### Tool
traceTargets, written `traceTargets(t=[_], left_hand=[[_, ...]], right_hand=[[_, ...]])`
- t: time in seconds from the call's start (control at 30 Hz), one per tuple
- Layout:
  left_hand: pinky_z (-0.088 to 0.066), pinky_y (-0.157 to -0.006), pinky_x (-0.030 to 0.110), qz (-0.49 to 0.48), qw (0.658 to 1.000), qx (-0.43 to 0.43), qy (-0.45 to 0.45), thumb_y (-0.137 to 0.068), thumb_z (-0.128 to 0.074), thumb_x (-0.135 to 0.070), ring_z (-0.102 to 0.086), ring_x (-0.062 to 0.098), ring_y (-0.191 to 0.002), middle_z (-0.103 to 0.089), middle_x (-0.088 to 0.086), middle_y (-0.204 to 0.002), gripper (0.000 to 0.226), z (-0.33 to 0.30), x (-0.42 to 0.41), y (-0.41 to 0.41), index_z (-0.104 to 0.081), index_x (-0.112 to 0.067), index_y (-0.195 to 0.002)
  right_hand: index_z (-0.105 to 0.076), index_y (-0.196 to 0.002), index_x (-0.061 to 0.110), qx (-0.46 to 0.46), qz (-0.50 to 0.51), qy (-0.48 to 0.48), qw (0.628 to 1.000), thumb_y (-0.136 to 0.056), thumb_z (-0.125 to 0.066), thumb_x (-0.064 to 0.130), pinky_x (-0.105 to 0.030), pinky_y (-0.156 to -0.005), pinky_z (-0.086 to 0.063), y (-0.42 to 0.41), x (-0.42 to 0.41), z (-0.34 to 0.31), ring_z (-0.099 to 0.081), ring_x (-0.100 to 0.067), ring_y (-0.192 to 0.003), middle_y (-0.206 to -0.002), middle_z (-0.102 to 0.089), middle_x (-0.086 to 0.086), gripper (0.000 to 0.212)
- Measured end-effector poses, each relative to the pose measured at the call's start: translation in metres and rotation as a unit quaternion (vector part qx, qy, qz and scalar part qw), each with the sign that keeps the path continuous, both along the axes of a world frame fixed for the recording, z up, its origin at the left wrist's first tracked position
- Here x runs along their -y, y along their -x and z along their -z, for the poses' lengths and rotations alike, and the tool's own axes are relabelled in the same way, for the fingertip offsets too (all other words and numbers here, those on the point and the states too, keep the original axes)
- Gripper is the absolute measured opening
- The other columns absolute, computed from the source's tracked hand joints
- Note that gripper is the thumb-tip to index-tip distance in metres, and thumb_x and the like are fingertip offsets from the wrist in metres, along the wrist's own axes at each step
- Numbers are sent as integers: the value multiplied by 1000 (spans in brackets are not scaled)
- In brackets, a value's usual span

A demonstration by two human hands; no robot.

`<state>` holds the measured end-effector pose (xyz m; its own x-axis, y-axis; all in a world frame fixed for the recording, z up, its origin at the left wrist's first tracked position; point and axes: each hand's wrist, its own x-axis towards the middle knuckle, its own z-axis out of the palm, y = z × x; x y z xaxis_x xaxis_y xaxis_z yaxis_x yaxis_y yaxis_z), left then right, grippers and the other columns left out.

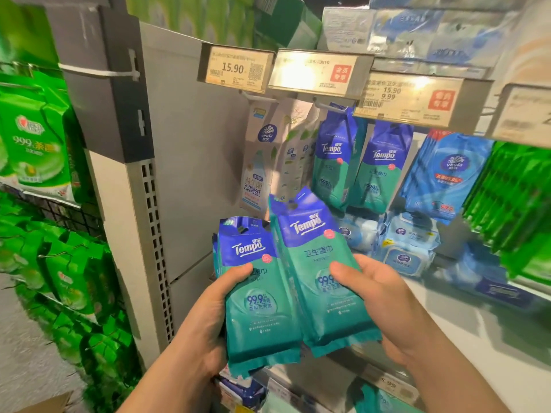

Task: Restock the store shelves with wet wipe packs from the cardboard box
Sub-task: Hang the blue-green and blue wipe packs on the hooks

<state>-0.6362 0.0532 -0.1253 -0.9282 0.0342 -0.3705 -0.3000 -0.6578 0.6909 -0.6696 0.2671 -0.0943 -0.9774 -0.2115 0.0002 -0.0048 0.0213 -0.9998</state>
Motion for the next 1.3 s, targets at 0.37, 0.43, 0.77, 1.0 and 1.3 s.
traceTargets(t=[0.37,0.43,0.77,1.0,1.3], left_hand=[[-57,-77,44,-14,1000,-10,-13,-72,-71,-32,-74,34,-72,-77,19,-99,42,0,-7,-1,-71,-10,-107],[-58,-76,43,-13,1000,-13,-14,-73,-70,-32,-74,33,-71,-77,19,-98,41,-1,-9,-1,-71,-10,-107],[-55,-77,44,-21,1000,-1,-13,-74,-70,-32,-74,33,-71,-77,19,-98,41,-4,-8,-7,-70,-8,-107],[-56,-77,43,-33,999,7,-12,-72,-71,-32,-74,33,-72,-76,20,-99,45,-5,-2,-12,-69,-7,-110],[-56,-78,45,-43,999,14,8,-75,-71,-33,-74,33,-73,-77,20,-97,43,-3,4,-13,-69,-7,-109]], right_hand=[[-62,-105,26,-284,203,-19,937,-80,-73,28,-24,-77,-59,8,-42,-21,-73,-8,-92,-102,-76,12,27],[-62,-108,27,-309,196,-15,930,-80,-73,26,-27,-80,-59,9,-44,-26,-73,-11,-96,-105,-76,10,30],[-60,-109,30,-359,220,-8,907,-80,-76,39,-40,-85,-60,31,-36,-35,-72,-17,-99,-108,-74,3,34],[-59,-110,24,-288,254,32,923,-86,-78,28,-48,-92,-60,64,-36,-23,-74,-11,-91,-104,-75,2,32],[-62,-108,29,-272,217,-61,936,-74,-78,43,-52,-91,-58,58,-41,21,-73,-17,-98,-105,-75,6,40]])
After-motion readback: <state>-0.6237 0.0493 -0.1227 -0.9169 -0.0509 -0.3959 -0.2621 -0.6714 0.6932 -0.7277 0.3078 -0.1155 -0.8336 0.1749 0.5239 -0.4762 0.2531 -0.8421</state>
